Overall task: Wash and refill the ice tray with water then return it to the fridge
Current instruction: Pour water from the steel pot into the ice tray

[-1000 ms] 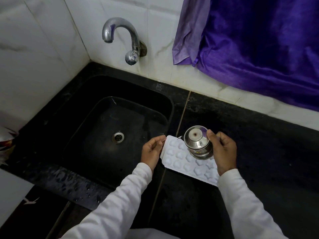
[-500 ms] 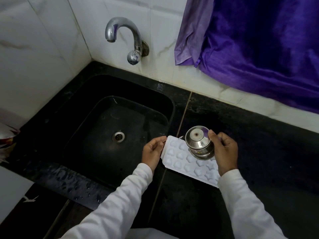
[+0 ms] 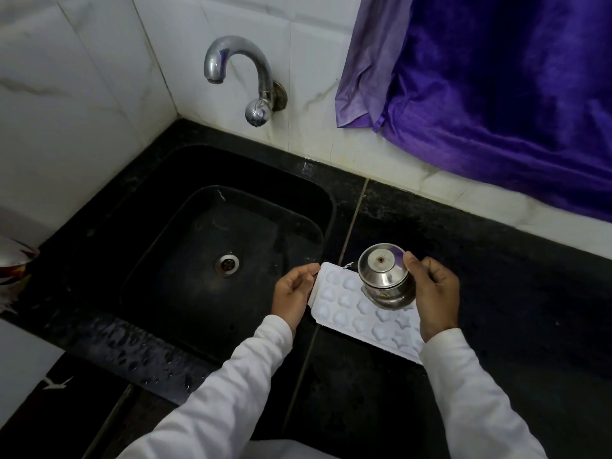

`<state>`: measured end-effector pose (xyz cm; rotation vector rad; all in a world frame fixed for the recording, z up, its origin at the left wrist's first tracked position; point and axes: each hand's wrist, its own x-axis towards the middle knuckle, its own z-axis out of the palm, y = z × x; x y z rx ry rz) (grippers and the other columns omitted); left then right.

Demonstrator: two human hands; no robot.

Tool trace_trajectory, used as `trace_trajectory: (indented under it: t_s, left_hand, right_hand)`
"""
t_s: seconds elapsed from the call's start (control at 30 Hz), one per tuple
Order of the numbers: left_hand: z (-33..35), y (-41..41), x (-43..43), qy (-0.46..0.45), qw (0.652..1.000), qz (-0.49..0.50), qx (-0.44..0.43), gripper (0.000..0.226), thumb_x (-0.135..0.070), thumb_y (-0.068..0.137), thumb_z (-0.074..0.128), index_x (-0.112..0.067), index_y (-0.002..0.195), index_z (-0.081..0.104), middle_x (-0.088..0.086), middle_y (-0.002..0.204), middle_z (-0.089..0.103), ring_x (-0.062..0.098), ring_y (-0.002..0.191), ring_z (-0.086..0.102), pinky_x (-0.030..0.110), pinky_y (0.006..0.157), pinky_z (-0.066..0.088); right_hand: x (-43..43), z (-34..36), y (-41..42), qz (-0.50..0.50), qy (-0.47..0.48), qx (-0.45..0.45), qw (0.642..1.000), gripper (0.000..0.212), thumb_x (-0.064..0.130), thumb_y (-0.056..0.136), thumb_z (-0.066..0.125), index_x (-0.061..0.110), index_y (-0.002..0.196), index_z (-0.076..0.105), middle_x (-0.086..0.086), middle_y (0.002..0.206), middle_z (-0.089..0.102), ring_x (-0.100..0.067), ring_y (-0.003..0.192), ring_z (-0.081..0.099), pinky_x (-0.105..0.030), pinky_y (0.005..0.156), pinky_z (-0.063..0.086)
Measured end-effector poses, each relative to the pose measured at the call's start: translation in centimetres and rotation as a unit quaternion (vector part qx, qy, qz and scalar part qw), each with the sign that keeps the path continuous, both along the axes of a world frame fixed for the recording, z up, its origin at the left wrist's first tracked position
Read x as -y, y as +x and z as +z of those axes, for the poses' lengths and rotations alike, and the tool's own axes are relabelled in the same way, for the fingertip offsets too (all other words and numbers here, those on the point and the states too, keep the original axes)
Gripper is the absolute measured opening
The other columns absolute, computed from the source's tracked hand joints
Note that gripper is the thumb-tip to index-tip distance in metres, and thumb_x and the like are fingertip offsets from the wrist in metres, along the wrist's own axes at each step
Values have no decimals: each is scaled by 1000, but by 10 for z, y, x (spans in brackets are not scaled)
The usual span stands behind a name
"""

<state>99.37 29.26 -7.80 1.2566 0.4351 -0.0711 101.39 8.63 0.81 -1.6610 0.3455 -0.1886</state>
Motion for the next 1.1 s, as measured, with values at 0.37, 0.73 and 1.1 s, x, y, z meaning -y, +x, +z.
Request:
trace_trajectory:
  t_s: [0.37,0.73,1.1]
  left_hand:
    - [-3,1,0,16,1000,-2,-3,24,0,99,53,-5,115,70,7,115,75,20,111,70,39,101,54]
    - [-3,1,0,32,999,-4,-8,25,0,99,53,-7,115,71,6,116,75,22,112,69,44,103,52]
    - [-2,0,0,20,1000,-2,-11,24,1,99,52,-5,115,70,9,116,74,24,112,69,44,102,53]
  right_hand:
    - [12,5,-9,-26,43,4,999,50,18,93,68,-13,70,37,-12,71,41,-17,65,36,-25,62,36]
    - [20,2,-14,-17,-17,11,1000,51,16,92,70,-9,65,35,-12,66,37,-19,63,33,-16,55,37]
    - [22,-1,-15,-20,-16,5,1000,51,19,91,71,-8,65,36,-12,65,37,-22,66,34,-30,62,37]
